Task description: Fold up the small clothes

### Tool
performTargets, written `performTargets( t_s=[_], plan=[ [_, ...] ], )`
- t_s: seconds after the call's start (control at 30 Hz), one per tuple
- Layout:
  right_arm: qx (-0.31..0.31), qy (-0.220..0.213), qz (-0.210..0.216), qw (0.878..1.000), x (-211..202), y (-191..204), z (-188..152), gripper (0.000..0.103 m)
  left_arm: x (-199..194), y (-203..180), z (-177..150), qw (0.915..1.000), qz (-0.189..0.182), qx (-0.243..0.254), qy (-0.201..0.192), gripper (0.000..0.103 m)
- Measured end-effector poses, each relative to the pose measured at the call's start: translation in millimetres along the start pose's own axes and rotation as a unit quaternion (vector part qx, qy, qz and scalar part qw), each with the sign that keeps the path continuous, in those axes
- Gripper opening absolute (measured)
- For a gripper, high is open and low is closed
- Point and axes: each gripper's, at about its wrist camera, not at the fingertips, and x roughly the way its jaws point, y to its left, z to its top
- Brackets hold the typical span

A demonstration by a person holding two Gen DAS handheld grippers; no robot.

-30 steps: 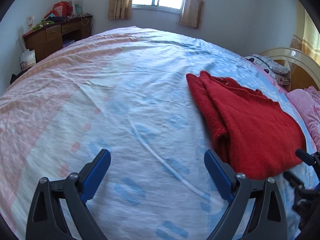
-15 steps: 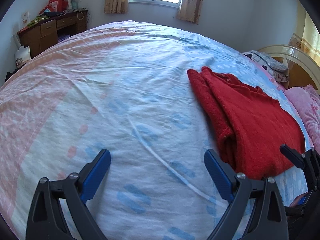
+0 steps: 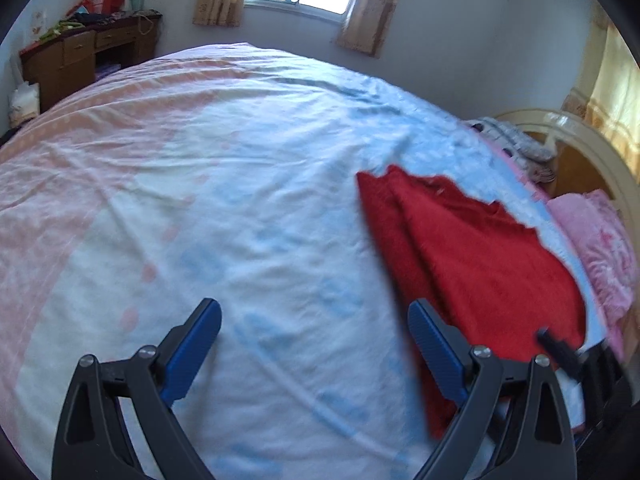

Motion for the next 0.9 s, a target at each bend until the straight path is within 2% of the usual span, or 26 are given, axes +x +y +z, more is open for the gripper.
performTargets(
  t_s=[0.1, 0.27, 0.37, 0.47, 0.63, 0.67, 0.73, 0.8, 0.87, 0.9],
  plan=[
    [-0.004, 0.001, -0.005, 1.0, -1, 6, 0, 0.045, 9, -6, 12, 0.9996, -0.027, -0.004, -0.003, 0.097],
    [-0.006, 0.005, -0.016, 1.0, 0, 9, -1, 0.043, 34, -23, 26, 0.9963, -0.082, -0.015, 0.02, 0.097],
    [-0.006, 0.007, -0.016, 1.0, -1, 12, -1, 0.037, 50, -31, 34, 0.9946, -0.097, -0.023, 0.03, 0.097],
    [-0.005, 0.011, -0.017, 1.0, -1, 14, -1, 0.035, 64, -35, 41, 0.9944, -0.096, -0.024, 0.038, 0.094],
    [-0.009, 0.01, -0.017, 1.0, -3, 17, -1, 0.031, 75, -41, 47, 0.9943, -0.099, -0.016, 0.038, 0.079],
    [-0.011, 0.009, -0.015, 1.0, -3, 18, 0, 0.027, 76, -42, 46, 0.9943, -0.098, -0.011, 0.039, 0.078],
    [-0.02, 0.01, -0.014, 1.0, -4, 20, 0, 0.023, 78, -46, 45, 0.994, -0.1, 0.001, 0.044, 0.063],
    [-0.027, 0.011, -0.015, 0.999, -5, 23, 1, 0.02, 81, -43, 45, 0.9945, -0.094, -0.002, 0.046, 0.056],
    [-0.029, 0.012, -0.014, 0.999, -5, 22, 2, 0.014, 81, -38, 45, 0.9938, -0.101, -0.015, 0.044, 0.039],
    [-0.027, 0.013, -0.013, 0.999, -6, 21, 2, 0.01, 82, -34, 44, 0.993, -0.106, -0.025, 0.046, 0.025]
  ],
)
